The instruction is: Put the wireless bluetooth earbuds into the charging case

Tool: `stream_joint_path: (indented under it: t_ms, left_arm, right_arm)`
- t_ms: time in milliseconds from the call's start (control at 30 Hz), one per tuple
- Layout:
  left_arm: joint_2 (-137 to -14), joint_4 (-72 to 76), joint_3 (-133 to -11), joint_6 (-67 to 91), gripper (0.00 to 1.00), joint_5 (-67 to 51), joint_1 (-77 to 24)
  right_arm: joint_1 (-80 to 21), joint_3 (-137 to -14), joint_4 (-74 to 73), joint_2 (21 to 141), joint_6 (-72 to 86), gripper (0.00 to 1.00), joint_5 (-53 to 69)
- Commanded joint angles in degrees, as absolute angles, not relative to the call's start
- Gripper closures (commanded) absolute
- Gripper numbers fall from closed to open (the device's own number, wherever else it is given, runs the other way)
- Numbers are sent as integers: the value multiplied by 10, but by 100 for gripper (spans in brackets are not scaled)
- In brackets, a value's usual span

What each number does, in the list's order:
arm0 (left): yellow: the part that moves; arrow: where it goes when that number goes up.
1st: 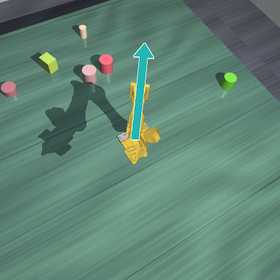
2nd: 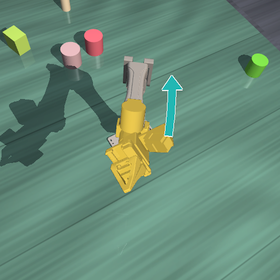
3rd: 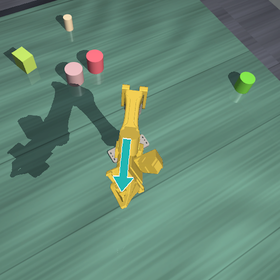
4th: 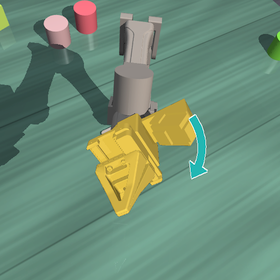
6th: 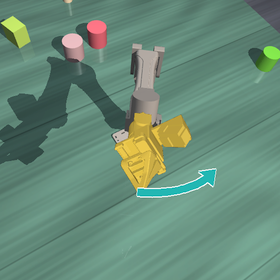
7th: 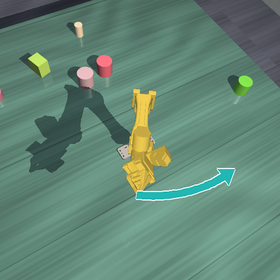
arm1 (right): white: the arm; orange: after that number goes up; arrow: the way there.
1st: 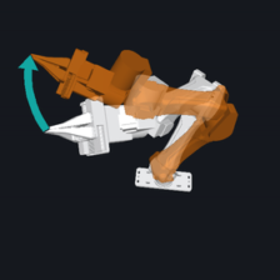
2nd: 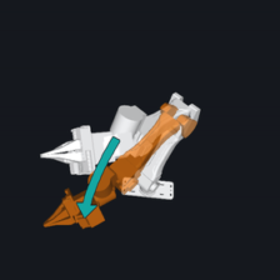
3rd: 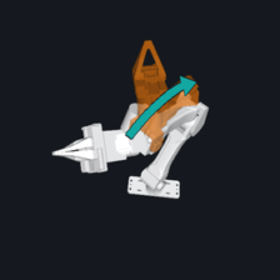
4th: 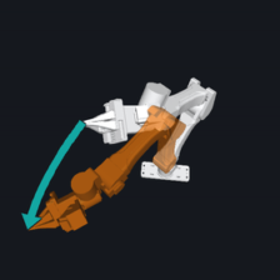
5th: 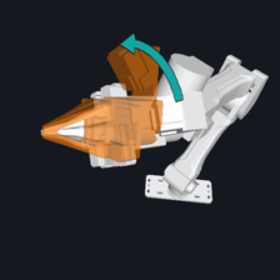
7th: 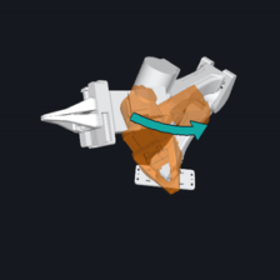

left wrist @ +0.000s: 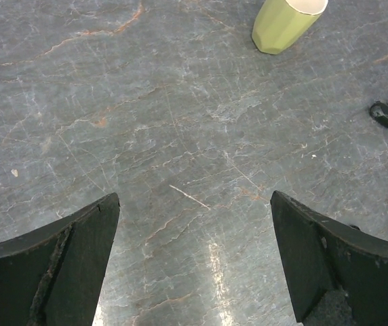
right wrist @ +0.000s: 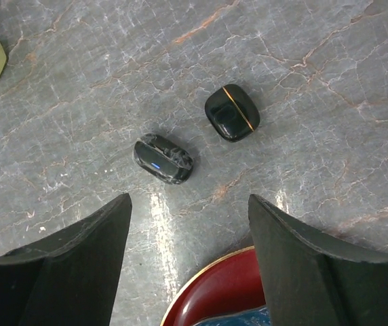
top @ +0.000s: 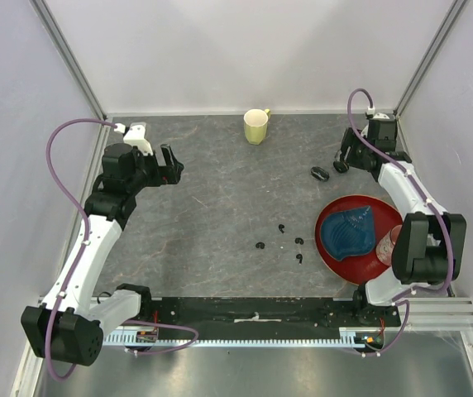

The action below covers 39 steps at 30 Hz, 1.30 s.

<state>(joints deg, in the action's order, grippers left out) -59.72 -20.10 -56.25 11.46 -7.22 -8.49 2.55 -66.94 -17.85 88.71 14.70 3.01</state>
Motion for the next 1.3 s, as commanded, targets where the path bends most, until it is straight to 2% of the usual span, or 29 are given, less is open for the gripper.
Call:
stream_joint_path:
  t_ms: [0, 167, 300, 367, 567, 667, 833, 967, 1267]
  left_arm:
    - [-599, -204, -562, 94, 2, -46, -84]
    - [-604, -205, -562, 91, 2, -44, -84]
    - [-609, -172, -542, 86, 2, -42, -84]
    - [-595, -143, -505, 84, 7, -46, -84]
    - [-537, -61, -409, 94, 2, -15, -91]
    - [-558, -89, -450, 89, 2, -35, -93]
    - [-598, -201, -542, 100, 2, -73, -93]
    - [-590, -193, -532, 94, 2, -91, -93]
    - [-594, -206, -542, 85, 1, -88, -93]
  right_arm:
    - [37, -722, -187, 925, 156, 25, 36]
    - [40, -727, -192, 933, 165, 24, 38]
    - [41, -764, -214, 947, 190, 17, 49]
    - [42, -786, -241, 960, 199, 16, 53]
    - [45, -897, -322, 1005, 212, 18, 41]
    - [46, -909, -341, 1034, 173, 20, 4]
    - [46, -819, -254, 1039, 115, 18, 23]
    - [45, -831, -266, 1050, 84, 18, 54]
    - [40, -860, -265, 1114, -38, 19, 6]
